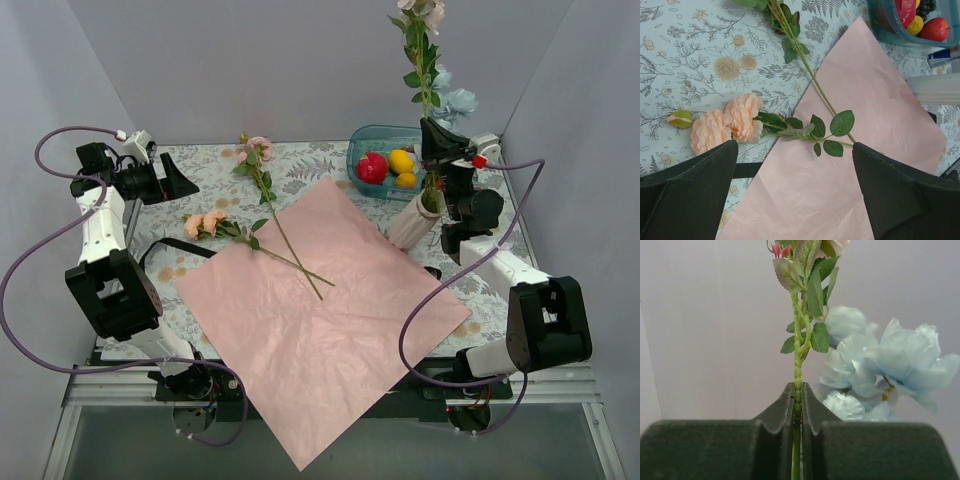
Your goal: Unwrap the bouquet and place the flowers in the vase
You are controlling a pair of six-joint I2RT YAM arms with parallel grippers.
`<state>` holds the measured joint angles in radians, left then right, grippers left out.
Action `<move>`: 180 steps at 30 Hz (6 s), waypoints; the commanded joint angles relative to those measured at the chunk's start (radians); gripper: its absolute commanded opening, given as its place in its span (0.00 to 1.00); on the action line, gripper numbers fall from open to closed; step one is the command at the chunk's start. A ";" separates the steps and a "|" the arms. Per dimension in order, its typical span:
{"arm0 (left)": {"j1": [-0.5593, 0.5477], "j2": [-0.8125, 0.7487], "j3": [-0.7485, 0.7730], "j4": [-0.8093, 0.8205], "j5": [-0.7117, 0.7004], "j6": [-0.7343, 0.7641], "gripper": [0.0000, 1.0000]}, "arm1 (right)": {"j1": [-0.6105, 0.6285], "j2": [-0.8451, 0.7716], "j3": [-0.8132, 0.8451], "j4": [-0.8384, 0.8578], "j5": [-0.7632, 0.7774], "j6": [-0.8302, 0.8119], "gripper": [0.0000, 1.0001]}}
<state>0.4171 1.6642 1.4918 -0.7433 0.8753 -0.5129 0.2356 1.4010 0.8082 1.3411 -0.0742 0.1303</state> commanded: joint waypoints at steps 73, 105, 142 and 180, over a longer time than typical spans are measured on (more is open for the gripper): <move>-0.555 0.761 0.739 0.125 -0.055 -0.090 0.88 | 0.091 -0.134 0.059 -0.112 -0.308 -0.046 0.01; -0.577 0.838 0.823 0.009 0.002 0.021 0.00 | 0.079 -0.145 0.031 -0.154 -0.303 -0.026 0.01; -0.814 0.411 0.822 0.114 -0.214 0.154 0.00 | 0.073 -0.240 -0.043 -0.132 -0.268 0.002 0.01; -0.893 0.237 0.638 0.039 -0.269 0.134 0.81 | 0.068 -0.159 0.000 0.105 -0.246 0.149 0.01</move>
<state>-0.4751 2.0594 2.1670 -0.6994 0.6163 -0.3672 0.3077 1.1942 0.7311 1.2690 -0.2882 0.2176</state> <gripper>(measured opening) 0.801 0.115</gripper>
